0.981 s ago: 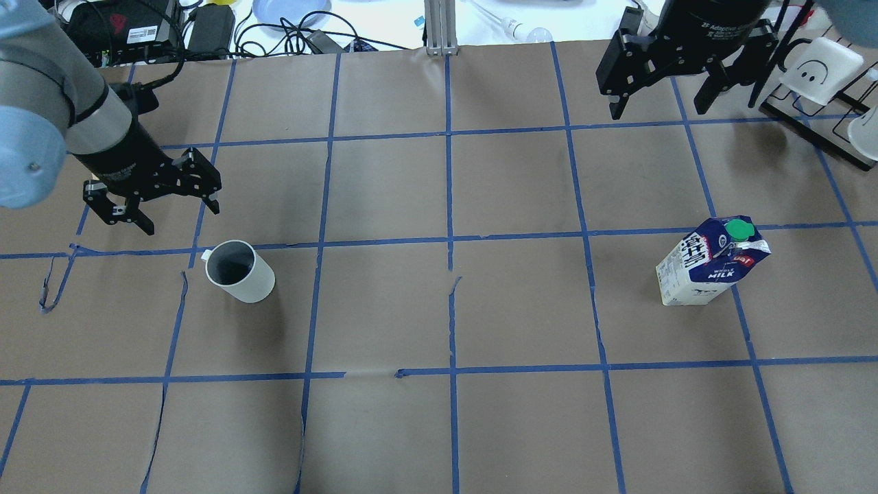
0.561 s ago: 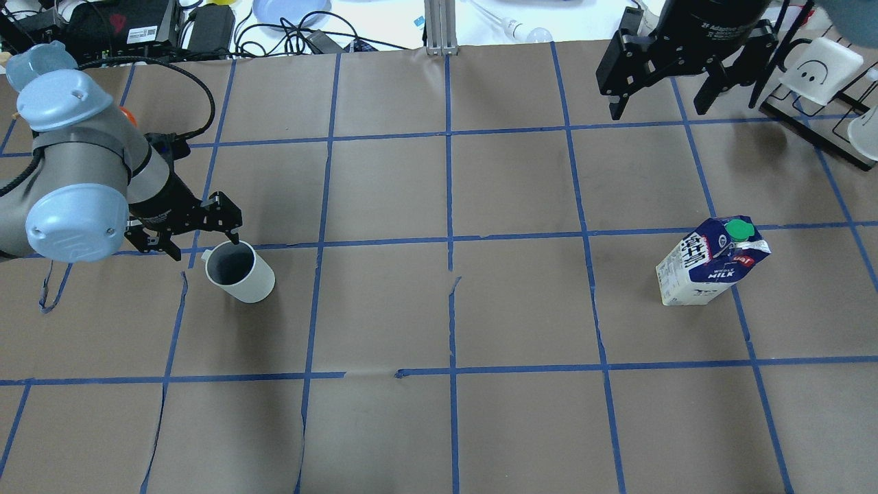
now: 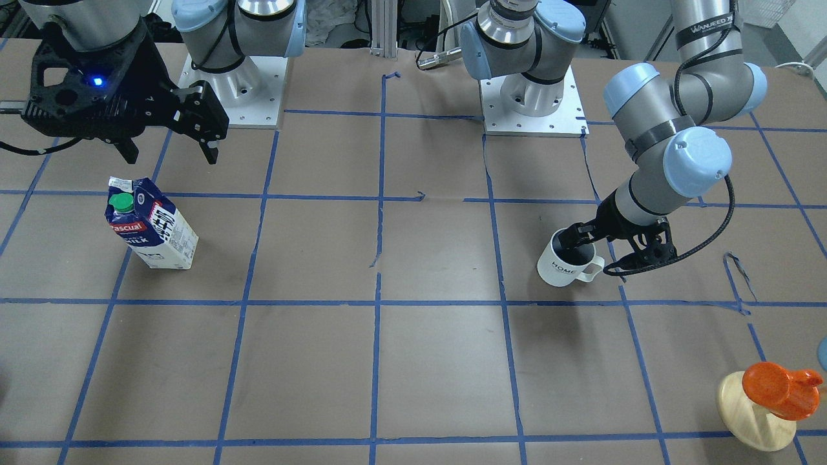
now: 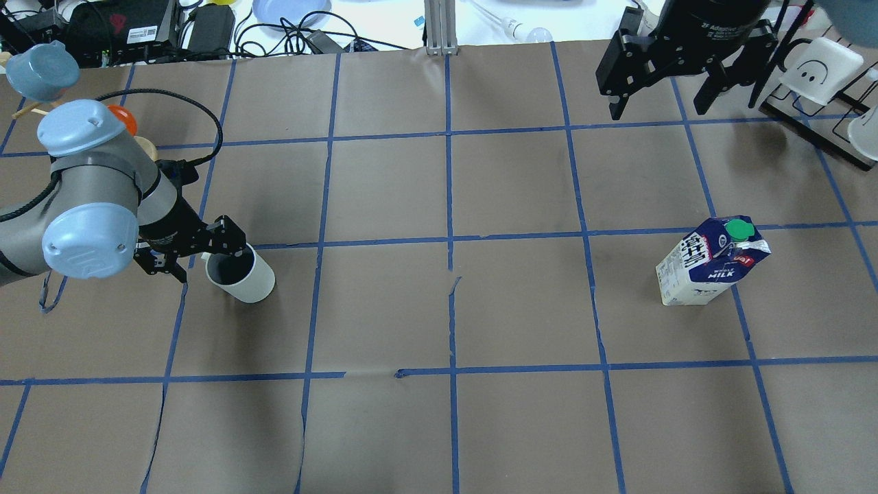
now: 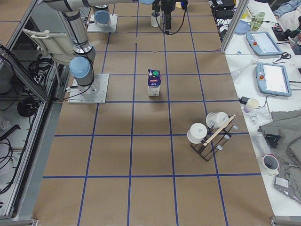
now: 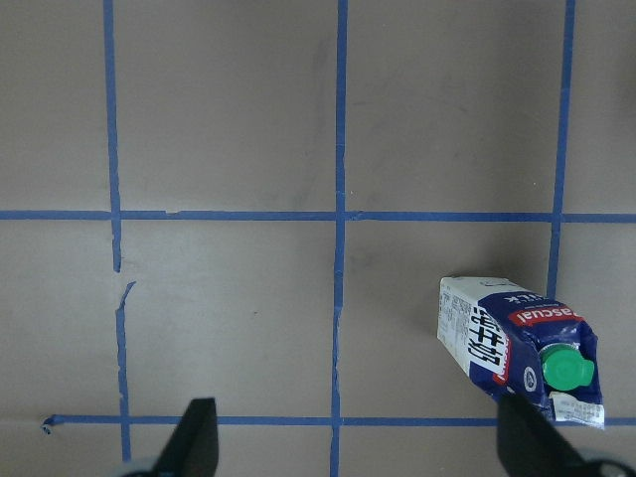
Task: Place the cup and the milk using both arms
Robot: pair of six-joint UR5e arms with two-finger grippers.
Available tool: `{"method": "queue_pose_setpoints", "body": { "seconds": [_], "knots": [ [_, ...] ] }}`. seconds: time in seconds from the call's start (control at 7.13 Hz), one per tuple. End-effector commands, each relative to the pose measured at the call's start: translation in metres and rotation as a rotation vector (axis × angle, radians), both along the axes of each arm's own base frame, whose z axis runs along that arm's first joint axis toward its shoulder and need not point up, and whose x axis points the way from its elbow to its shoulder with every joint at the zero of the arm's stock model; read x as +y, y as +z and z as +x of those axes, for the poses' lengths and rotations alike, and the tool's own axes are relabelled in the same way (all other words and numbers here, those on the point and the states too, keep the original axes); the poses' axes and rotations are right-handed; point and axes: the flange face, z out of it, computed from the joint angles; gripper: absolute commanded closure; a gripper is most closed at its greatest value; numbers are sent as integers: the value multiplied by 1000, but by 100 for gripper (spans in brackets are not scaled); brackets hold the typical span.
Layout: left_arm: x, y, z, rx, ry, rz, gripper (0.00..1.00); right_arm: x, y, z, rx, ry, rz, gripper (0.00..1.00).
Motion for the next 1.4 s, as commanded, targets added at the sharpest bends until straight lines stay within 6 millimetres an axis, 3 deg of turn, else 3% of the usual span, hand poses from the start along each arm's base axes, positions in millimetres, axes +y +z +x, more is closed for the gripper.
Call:
{"method": "queue_pose_setpoints", "body": {
  "seconds": [0.0,0.14,0.28,0.56,0.84,0.98,1.26],
  "knots": [
    [0,-13,0,10,5,20,29,0,-1,0,1,0,2,0],
    [-4,-15,1,13,10,20,78,0,0,0,1,0,0,0],
    [-9,-18,3,9,15,-5,100,0,0,0,0,0,2,0],
    [-11,-15,3,5,21,-16,100,0,-1,0,0,0,3,0],
    [-34,20,1,-21,81,-72,100,0,0,-1,0,-1,2,0],
    [-43,38,-9,-12,147,-92,100,0,-1,0,0,-1,3,0],
    [-72,71,-68,2,246,-142,100,0,-2,0,0,0,5,0]
  ]
}}
